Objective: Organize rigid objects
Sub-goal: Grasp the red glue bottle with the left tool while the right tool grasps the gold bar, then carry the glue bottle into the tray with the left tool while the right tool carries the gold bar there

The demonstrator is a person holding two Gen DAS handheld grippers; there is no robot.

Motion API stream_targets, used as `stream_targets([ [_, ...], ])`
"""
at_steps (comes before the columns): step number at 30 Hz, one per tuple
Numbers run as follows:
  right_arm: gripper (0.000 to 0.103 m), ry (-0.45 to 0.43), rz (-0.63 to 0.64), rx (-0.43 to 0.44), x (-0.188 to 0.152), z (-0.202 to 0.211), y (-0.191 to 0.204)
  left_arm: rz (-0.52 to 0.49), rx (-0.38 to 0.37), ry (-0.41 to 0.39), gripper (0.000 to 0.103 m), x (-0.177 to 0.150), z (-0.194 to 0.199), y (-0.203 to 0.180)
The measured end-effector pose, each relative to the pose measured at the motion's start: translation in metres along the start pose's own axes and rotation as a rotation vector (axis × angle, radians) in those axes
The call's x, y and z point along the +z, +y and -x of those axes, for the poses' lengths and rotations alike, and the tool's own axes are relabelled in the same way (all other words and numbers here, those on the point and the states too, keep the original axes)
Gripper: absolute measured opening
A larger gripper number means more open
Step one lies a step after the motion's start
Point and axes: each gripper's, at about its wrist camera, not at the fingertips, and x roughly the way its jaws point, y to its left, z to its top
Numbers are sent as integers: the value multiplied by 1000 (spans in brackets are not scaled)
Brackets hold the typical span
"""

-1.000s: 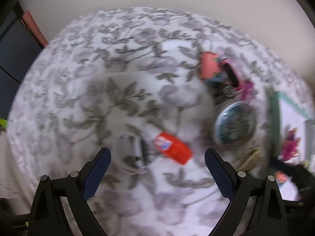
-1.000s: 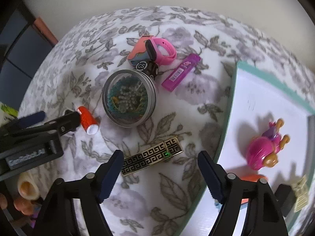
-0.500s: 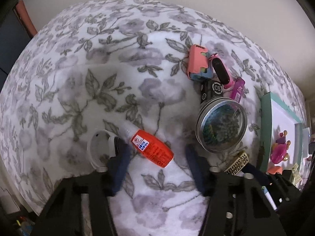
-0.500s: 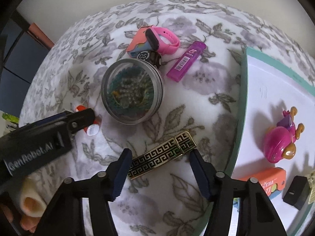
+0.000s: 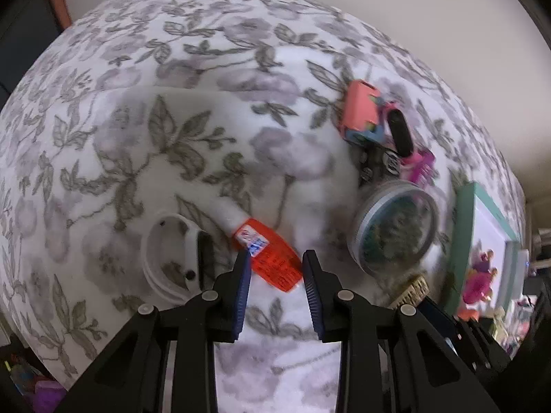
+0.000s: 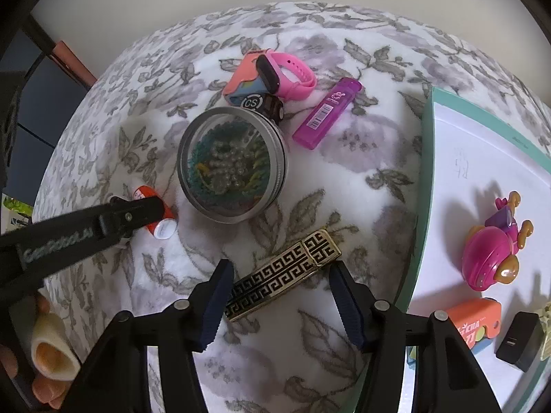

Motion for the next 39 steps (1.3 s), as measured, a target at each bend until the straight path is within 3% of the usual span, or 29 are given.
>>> stream_targets([
  [3,55,-4,9,-24,0,-2,2,11,-2,-18,32,0,-2,1],
  [10,48,-17,75,-61,-1,-4,15,-76,63,-84,32,-1,-7,-16],
  [19,31,-6,145,-43,-2,-3,12,-129,69,-81,31,1,-20,-21],
  [29,28,-23,207,-143,-9,-7,26,-131,110,-45,25,0,-19,-21],
  [31,23,-16,187,-126,-8,-6,24,-127,117,-31,24,-1,-18,-20],
  [35,22,10,49,22,1,-4,8,-106,90,-23,24,-2,-8,-16],
  [39,22,11,11,61,3,-2,-1,-87,55,-51,24,1,10,-12],
])
